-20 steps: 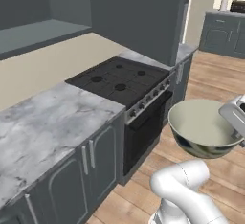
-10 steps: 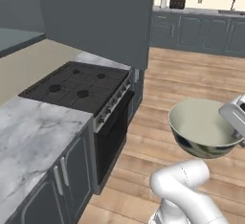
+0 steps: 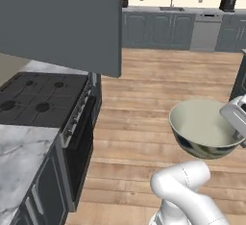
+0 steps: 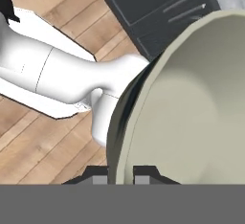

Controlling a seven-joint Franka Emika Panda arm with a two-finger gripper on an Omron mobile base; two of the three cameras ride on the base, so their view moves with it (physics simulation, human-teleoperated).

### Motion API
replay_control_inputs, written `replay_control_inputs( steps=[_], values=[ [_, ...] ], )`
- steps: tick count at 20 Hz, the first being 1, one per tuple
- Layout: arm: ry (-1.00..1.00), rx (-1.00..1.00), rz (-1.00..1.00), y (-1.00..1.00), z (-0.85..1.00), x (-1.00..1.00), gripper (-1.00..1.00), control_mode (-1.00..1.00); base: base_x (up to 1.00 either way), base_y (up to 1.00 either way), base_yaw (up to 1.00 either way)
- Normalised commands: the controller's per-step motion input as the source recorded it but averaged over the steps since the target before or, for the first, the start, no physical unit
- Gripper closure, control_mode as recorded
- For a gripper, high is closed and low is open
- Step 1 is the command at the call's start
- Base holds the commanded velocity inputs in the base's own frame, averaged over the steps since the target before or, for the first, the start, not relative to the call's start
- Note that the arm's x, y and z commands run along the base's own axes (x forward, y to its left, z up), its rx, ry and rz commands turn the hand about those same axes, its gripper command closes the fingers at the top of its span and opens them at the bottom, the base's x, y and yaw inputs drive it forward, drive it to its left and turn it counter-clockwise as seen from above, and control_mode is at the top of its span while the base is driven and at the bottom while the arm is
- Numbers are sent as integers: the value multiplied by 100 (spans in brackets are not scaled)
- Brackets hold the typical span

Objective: Move the bowls from the cabinet to the plates on the dining table.

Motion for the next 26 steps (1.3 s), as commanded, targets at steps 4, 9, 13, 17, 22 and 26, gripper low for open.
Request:
replay_control_inputs(
  steps=[4,9,13,17,22,26],
  values=[
    [0,0,0,0,0,0,100,100,12,-11,-46],
    [0,0,0,0,0,0,100,100,12,-11,-46],
    [0,0,0,0,0,0,100,100,10,-9,-46],
    [0,0,0,0,0,0,100,100,10,-6,-46],
    [0,0,0,0,0,0,100,100,9,-11,-46],
    [0,0,0,0,0,0,100,100,12,-15,-46]
  ],
)
